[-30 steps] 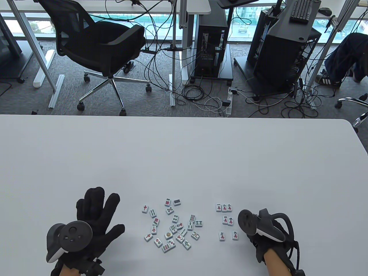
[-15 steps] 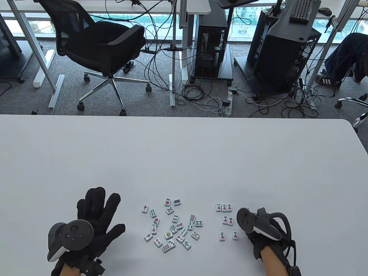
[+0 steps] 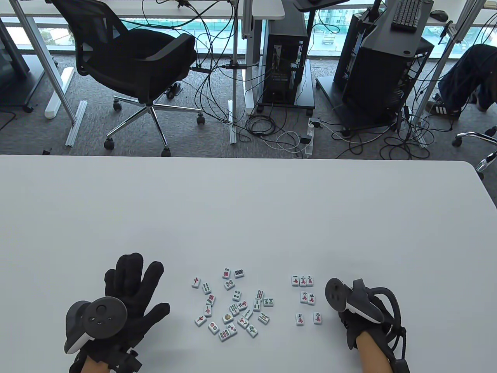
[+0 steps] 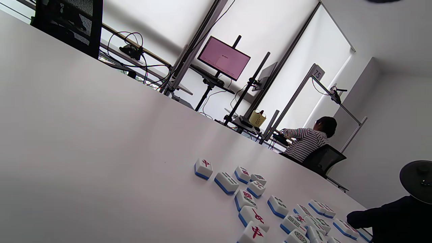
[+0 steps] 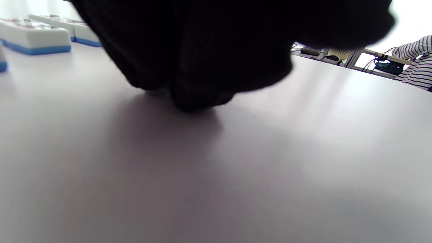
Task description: Mahjong suit sorting
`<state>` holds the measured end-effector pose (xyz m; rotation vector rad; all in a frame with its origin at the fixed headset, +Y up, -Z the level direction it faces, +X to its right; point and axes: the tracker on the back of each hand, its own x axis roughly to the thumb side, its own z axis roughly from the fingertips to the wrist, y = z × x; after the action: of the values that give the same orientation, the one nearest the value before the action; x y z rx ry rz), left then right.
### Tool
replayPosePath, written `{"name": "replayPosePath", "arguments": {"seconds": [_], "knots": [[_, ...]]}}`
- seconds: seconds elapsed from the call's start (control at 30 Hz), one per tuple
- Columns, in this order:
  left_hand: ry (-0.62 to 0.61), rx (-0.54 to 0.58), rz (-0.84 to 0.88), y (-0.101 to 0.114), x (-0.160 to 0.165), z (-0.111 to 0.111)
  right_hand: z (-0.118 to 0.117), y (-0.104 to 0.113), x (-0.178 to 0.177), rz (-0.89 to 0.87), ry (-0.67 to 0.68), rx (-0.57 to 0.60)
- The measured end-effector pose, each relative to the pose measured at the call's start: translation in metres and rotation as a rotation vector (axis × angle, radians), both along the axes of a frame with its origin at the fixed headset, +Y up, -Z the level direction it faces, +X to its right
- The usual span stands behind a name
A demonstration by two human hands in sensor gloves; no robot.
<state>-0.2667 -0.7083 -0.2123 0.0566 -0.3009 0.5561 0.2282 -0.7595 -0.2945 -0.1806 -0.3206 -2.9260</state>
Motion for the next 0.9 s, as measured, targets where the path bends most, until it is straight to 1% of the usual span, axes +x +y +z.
{"name": "replayPosePath", "arguments": {"seconds": [0.1,0.13,0.23,0.3,0.37,0.4,0.43,0.57,0.63,0.77,0.9], "knots": [[-0.002,0.002,0.002,0.000,0.000,0.000,0.000,0.013,-0.007,0.025,-0.010,0.013],[-0.003,0.002,0.002,0.000,0.000,0.000,0.000,0.020,-0.014,0.016,0.003,0.038],[-0.005,0.005,0.002,0.000,0.000,0.000,0.001,0.033,-0.039,-0.072,0.052,0.096],[-0.006,0.005,0.002,0.000,0.000,0.000,0.002,0.037,-0.061,-0.144,0.094,0.102],[-0.006,0.005,0.001,0.000,0.000,0.001,0.004,0.036,-0.091,-0.195,0.161,0.081],[-0.007,0.005,0.001,0.000,0.000,0.001,0.004,0.035,-0.101,-0.202,0.180,0.073],[-0.007,0.004,0.002,0.000,0.000,0.001,0.005,0.034,-0.118,-0.208,0.212,0.064],[-0.009,0.008,0.008,0.000,0.000,0.001,0.006,0.026,-0.169,-0.181,0.296,0.053],[-0.010,0.010,0.011,0.000,0.000,0.001,0.005,0.021,-0.188,-0.127,0.324,0.049],[-0.010,0.012,0.018,0.000,-0.001,0.001,0.002,0.014,-0.213,-0.008,0.409,0.074],[-0.005,0.016,0.029,0.001,-0.002,0.001,-0.002,0.009,-0.218,0.038,0.385,0.029]]}}
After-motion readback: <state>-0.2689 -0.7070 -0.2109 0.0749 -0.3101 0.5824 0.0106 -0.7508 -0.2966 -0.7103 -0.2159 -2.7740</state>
